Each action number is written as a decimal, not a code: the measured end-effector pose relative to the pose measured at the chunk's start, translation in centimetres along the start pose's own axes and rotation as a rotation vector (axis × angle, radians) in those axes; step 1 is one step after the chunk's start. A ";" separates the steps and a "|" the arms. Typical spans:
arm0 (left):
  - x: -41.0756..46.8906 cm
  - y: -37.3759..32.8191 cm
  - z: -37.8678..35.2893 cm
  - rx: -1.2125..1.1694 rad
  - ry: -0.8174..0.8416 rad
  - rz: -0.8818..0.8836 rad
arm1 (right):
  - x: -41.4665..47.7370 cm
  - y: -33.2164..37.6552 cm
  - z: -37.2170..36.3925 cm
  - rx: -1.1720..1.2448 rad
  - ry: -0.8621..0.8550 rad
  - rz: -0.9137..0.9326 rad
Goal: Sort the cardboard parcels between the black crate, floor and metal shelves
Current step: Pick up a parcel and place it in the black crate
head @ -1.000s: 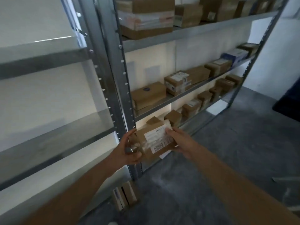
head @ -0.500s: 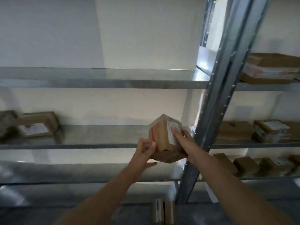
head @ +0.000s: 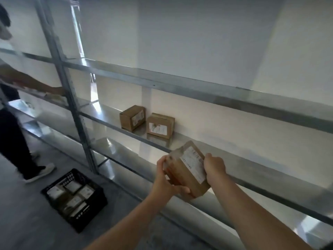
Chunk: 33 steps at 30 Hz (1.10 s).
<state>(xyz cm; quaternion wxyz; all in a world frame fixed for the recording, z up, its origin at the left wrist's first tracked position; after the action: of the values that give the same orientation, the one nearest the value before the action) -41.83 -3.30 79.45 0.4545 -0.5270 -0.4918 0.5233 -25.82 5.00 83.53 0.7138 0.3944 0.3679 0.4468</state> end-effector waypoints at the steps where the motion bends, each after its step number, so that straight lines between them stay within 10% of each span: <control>1: -0.3 0.2 1.8 -0.034 -0.058 -0.025 | -0.4 0.6 -2.5 0.061 0.038 -0.051; 9: -0.5 1.8 17.2 -0.245 -0.523 0.032 | -5.4 4.1 -21.2 0.123 0.414 -0.006; 33: 8.1 0.3 40.0 -0.418 -1.077 0.431 | -1.1 16.3 -50.0 0.143 1.306 0.206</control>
<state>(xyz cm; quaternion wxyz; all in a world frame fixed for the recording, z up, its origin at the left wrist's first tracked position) -82.06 3.30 76.69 -0.0867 -0.3540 -0.6267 0.6888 -75.72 20.43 77.38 0.2696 0.1222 0.7140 0.6345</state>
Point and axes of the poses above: each hand's wrist, its own x-axis towards the middle knuckle, its own z-axis out of the back of the hand, y = z × x, the point moved 2 cm from there along x, towards the middle knuckle, and after that the axes turned 10 degrees about z, right-handed, at the moved point
